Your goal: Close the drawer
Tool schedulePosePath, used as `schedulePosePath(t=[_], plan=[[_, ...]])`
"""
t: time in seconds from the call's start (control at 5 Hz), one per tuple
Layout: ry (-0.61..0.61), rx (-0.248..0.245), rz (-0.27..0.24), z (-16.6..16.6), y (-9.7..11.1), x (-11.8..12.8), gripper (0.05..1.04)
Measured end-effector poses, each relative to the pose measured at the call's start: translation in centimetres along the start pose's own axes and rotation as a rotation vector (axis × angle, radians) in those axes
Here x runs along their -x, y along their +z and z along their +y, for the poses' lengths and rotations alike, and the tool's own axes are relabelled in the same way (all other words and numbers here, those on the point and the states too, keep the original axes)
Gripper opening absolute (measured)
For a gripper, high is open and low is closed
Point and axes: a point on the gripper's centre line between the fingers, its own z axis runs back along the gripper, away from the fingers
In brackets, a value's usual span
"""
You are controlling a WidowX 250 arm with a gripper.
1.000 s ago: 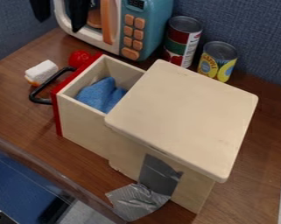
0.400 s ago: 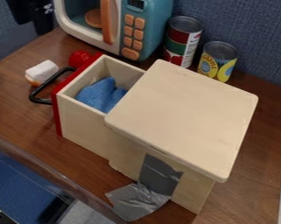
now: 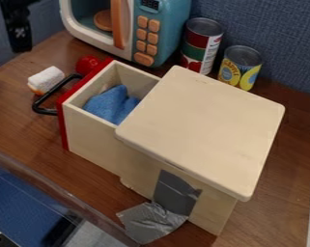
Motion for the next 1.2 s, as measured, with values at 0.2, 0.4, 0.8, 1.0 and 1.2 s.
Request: schedulePosePath(t=[0.2, 0.4, 0.8, 1.0, 1.2], plan=[[-0.260, -0.027, 0.008, -0.7, -1.3, -0.9, 1.001], [-0.478, -0.014, -0.019, -2.0, -2.7, -1.3, 1.001], [-0.580, -0.015, 0.005, -3.9, -4.5, -1.6, 1.001], [-0.571, -0.023, 0.000, -4.3, -4.4, -1.7, 1.001], [-0.572, -0.027, -0.003, -4.9, -4.6, -2.3, 1.000]])
